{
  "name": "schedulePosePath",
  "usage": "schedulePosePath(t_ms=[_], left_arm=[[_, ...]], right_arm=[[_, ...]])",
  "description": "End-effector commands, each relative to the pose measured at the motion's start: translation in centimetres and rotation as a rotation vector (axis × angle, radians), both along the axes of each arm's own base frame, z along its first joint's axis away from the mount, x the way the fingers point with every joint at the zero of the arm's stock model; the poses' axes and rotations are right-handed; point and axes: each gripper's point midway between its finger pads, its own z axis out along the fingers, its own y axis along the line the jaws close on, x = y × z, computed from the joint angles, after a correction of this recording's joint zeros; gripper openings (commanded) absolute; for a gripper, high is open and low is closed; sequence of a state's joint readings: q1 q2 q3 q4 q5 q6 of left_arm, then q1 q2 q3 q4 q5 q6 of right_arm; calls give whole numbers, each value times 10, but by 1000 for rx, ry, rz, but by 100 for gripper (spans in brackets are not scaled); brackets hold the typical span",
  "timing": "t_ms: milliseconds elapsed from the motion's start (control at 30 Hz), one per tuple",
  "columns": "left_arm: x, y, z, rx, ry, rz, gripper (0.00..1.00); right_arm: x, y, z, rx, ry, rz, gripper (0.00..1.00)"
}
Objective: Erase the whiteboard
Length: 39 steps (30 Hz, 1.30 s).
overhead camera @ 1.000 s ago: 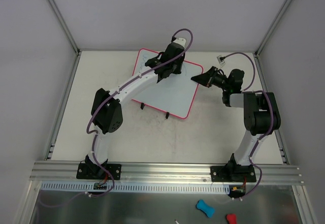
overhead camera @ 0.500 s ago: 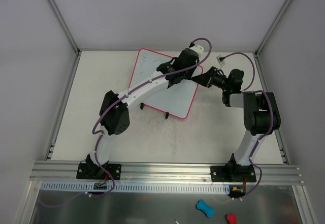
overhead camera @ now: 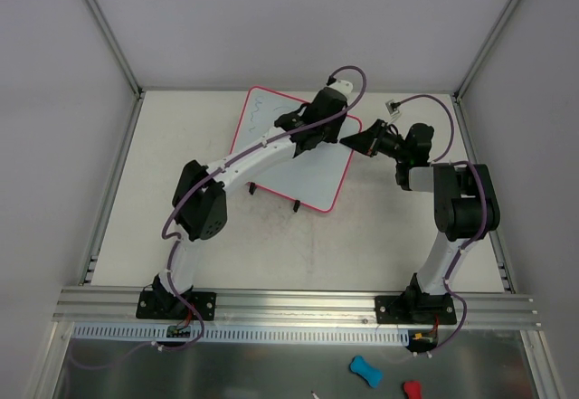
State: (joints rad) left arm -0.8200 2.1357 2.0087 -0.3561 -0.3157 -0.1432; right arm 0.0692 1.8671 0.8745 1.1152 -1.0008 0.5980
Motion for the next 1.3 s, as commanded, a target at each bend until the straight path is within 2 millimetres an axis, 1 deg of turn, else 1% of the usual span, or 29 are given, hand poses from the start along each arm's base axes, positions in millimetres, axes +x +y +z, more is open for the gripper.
schedulePosePath(t_ms=[0, 33, 67, 167, 267, 400, 467, 500, 533, 567, 600, 700, 733, 800, 833, 867, 933, 1067, 1133, 1200, 1267], left_arm=[[24, 60, -21, 3, 71, 168, 0], [30, 79, -29, 15, 86, 207, 0], [33, 88, -29, 11, 90, 231, 0], [38, 114, -43, 33, 113, 293, 0], [39, 125, -51, 39, 129, 319, 0], [39, 125, -50, 12, 137, 332, 0], [41, 123, -45, -1, 132, 334, 0], [41, 120, -42, -11, 132, 318, 0], [44, 115, -33, -31, 121, 303, 0], [45, 110, -29, -45, 120, 284, 0], [47, 102, -23, -65, 117, 257, 0], [48, 92, -13, -78, 102, 217, 0], [48, 83, -6, -86, 91, 192, 0], [46, 73, -4, -73, 79, 141, 0], [46, 65, 2, -79, 69, 112, 0], [42, 56, -2, -75, 78, 80, 0], [40, 48, 1, -72, 70, 50, 0], [33, 33, 0, -57, 60, 14, 0], [28, 21, 4, -44, 39, -17, 0], [21, 9, 3, -14, 19, -49, 0], [18, 1, 9, -2, -5, -68, 0]], right_arm=[[-28, 23, 30, -23, -201, 149, 0], [-28, 23, 30, -23, -203, 151, 0], [-28, 23, 31, -23, -206, 151, 0], [-27, 23, 31, -23, -206, 148, 0], [-27, 23, 31, -23, -206, 148, 0], [-27, 23, 31, -21, -203, 148, 0], [-27, 23, 31, -22, -204, 148, 0], [-27, 22, 31, -22, -203, 146, 0], [-28, 22, 31, -22, -204, 148, 0], [-28, 22, 32, -21, -205, 148, 0], [-28, 22, 32, -22, -206, 148, 0], [-29, 23, 32, -22, -206, 151, 0], [-29, 23, 32, -21, -205, 151, 0], [-28, 22, 33, -23, -209, 149, 0], [-29, 22, 32, -23, -206, 151, 0], [-29, 22, 32, -23, -207, 151, 0], [-29, 23, 32, -23, -210, 151, 0], [-29, 22, 32, -23, -209, 151, 0], [-29, 22, 32, -23, -209, 151, 0], [-29, 22, 32, -23, -209, 151, 0], [-29, 23, 32, -24, -212, 154, 0]])
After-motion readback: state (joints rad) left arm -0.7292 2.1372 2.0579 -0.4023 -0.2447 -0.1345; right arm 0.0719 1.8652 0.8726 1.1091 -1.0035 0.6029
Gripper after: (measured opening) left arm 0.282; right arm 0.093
